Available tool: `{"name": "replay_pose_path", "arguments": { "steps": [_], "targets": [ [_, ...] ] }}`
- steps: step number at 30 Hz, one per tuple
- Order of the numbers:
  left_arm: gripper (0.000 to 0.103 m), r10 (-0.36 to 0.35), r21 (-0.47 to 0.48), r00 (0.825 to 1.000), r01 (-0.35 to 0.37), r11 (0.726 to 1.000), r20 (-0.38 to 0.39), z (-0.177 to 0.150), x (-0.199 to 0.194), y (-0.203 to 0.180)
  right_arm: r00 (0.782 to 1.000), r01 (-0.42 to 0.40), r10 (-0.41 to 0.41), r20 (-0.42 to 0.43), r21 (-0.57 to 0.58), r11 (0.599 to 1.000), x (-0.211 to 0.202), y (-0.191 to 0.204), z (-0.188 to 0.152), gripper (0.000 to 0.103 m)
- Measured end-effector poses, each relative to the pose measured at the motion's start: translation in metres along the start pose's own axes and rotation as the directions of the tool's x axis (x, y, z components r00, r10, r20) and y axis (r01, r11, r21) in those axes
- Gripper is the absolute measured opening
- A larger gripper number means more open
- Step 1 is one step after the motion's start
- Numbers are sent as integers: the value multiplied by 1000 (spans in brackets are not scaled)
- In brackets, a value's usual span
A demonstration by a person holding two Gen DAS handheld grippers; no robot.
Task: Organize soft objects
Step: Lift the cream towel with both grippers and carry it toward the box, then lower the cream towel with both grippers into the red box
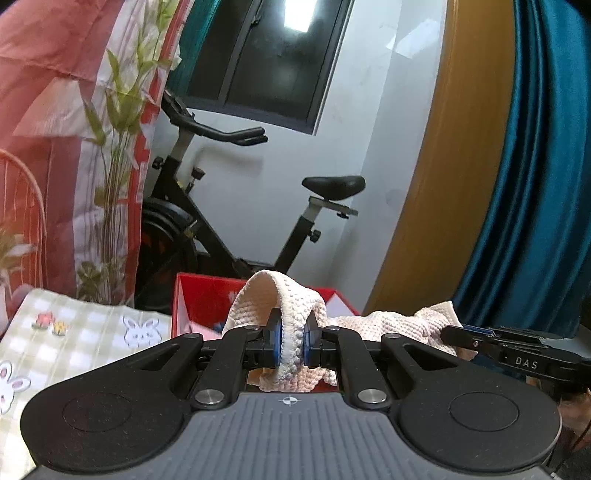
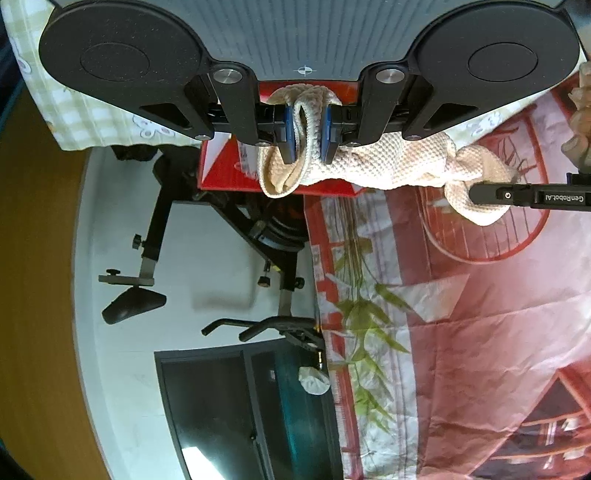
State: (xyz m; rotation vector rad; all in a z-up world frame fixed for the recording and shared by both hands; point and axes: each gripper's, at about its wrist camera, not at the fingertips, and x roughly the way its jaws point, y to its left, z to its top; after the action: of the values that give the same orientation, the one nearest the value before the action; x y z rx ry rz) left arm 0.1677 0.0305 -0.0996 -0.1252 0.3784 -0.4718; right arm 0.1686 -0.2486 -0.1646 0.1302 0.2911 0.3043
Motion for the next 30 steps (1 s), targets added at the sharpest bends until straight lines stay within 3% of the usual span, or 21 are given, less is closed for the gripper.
{"name": "replay_pose_path", "arguments": {
  "steps": [11, 21, 30],
  "targets": [
    [12, 71, 36, 997, -71, 997, 14, 38, 44, 8, 1000, 18, -18, -2, -46, 999, 51, -16, 35, 13],
    [12, 125, 63, 992, -125, 990, -4, 61, 108, 25, 996, 66, -69, -58, -38, 997, 127, -42, 52, 13],
    [12, 160, 34, 980, -157, 987, -118, 52, 169, 57, 977, 108, -116, -180, -57, 993, 203, -52, 46, 13]
  ]
}}
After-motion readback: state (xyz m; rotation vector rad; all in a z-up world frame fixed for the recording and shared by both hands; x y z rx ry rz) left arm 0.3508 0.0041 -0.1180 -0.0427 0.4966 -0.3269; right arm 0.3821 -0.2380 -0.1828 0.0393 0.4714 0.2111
